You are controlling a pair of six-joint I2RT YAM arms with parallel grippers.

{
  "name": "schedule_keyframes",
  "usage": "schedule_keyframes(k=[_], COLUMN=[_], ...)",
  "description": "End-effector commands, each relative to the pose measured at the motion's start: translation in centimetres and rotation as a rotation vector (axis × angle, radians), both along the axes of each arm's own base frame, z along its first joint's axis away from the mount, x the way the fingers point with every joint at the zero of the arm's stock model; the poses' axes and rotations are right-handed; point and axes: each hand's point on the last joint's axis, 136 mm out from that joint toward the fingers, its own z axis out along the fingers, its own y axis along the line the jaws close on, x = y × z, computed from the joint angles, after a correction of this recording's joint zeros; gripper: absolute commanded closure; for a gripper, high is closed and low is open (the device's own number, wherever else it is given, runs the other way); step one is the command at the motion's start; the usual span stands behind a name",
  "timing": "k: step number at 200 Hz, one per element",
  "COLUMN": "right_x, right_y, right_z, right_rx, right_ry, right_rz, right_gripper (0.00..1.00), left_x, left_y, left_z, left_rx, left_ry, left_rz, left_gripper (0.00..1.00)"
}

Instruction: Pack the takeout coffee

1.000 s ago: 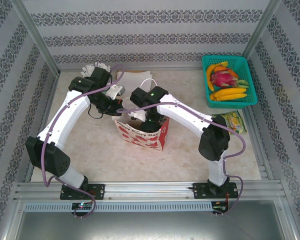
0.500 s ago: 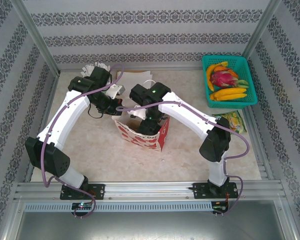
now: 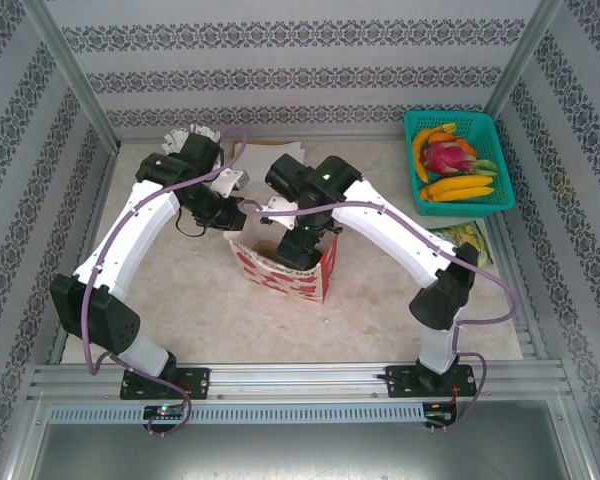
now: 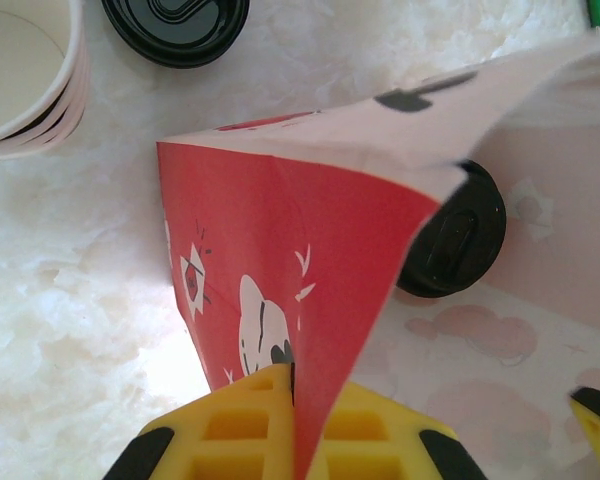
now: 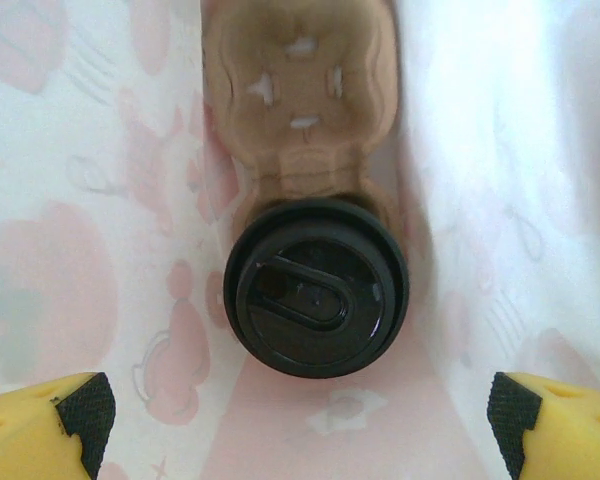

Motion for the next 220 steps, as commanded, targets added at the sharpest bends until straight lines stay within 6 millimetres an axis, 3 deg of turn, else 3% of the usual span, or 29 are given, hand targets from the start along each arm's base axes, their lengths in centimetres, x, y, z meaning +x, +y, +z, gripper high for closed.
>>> schedule_keyframes(k=[1, 63, 90, 111, 137, 156, 184, 220], right_x=[-0.5, -0.7, -0.2, 0.9, 1.0, 0.4, 0.0, 0.7], right_y=[0.5, -0.5, -3.1, -6.8, -11.2, -12.8, -14.9, -14.2], right_z=[4.4, 11.7, 14.3, 15.8, 14.2, 12.7, 8.7, 3.7], right_rx=[0.135, 0.467, 0.596, 0.684, 0.788, 0.871, 0.849, 0.873], right_ry=[-0.087, -0.308, -0.434, -0.568, -0.558, -0.47, -0.349, -0.105], right_rz=[-0.01, -0.13, -0.312, -0.511, -0.738, -0.873, -1.117, -1.279], right_gripper=[0.02, 0.02, 0.02, 0.02, 0.02, 0.02, 0.02, 0.02], left_x=[-0.3, 0.0, 0.0, 0.0, 0.1, 0.0, -0.1, -0.6], left_y=[0.7, 0.6, 0.5, 0.5, 0.2, 0.3, 0.5, 1.2], left_z=[1.6, 1.5, 1.5, 1.5, 1.5, 1.6, 1.8, 1.9], left_rx=[-0.001, -0.006, -0.012, -0.016, -0.031, -0.032, -0.038, -0.044], left_ry=[-0.027, -0.031, -0.033, -0.034, -0.034, -0.031, -0.01, 0.024], left_rz=[0.031, 0.036, 0.04, 0.041, 0.04, 0.049, 0.112, 0.245], left_gripper=[0.99, 0.99, 0.99, 0.98, 0.97, 0.96, 0.96, 1.0])
